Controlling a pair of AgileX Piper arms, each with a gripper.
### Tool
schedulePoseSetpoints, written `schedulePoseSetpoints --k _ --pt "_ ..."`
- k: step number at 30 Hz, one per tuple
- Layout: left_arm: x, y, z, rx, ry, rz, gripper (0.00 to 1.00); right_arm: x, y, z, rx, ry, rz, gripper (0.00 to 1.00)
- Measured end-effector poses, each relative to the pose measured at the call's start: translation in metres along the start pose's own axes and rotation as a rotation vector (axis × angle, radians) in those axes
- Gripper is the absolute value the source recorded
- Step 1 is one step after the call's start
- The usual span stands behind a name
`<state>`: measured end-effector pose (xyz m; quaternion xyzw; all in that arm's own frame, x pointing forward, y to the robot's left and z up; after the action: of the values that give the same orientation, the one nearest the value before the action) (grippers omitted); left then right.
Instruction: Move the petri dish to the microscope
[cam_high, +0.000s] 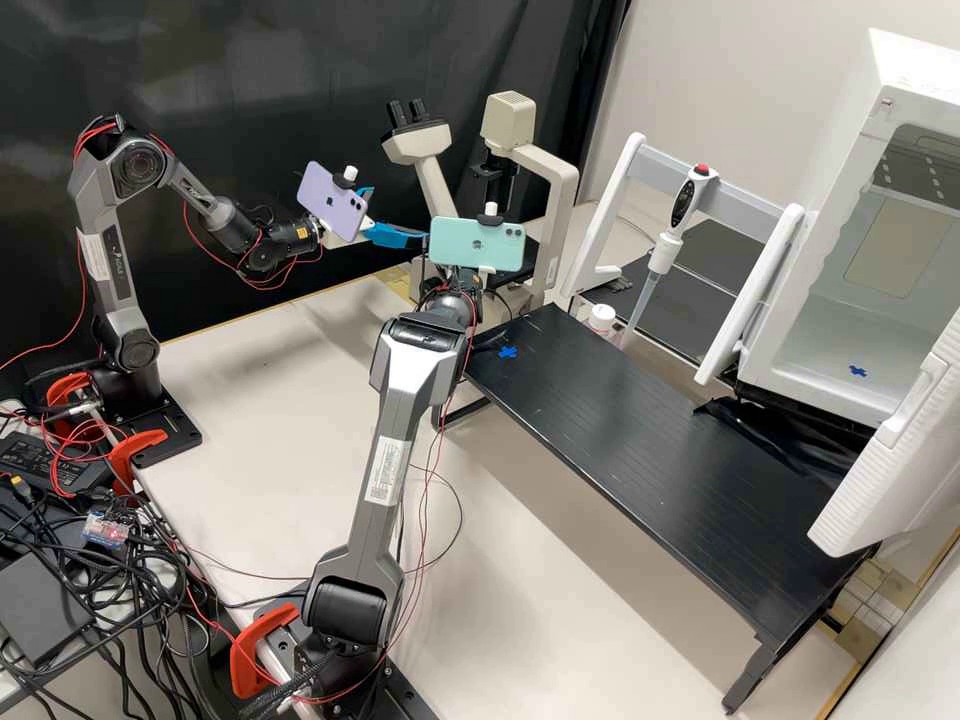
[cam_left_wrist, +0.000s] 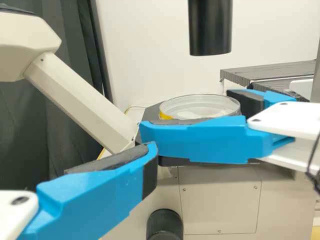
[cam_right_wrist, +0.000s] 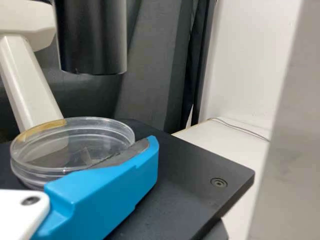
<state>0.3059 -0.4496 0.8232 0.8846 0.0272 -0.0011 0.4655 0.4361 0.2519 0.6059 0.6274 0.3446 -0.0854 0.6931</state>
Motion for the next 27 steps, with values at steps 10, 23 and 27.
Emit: schedulePoseSetpoints --k 10,23,27 --pt "0.000 0.000 0.000 0.000 0.000 0.000 1.00 -0.028 0.006 0.010 -0.002 -0.021 0.026 1.00" --pt "0.000 0.000 0.000 0.000 0.000 0.000 1.00 -0.159 0.020 -0.002 -0.112 0.133 0.203 1.00" --pt "0.000 0.000 0.000 0.000 0.000 0.000 1.00 -0.214 0.032 0.008 -0.140 0.189 0.378 1.00"
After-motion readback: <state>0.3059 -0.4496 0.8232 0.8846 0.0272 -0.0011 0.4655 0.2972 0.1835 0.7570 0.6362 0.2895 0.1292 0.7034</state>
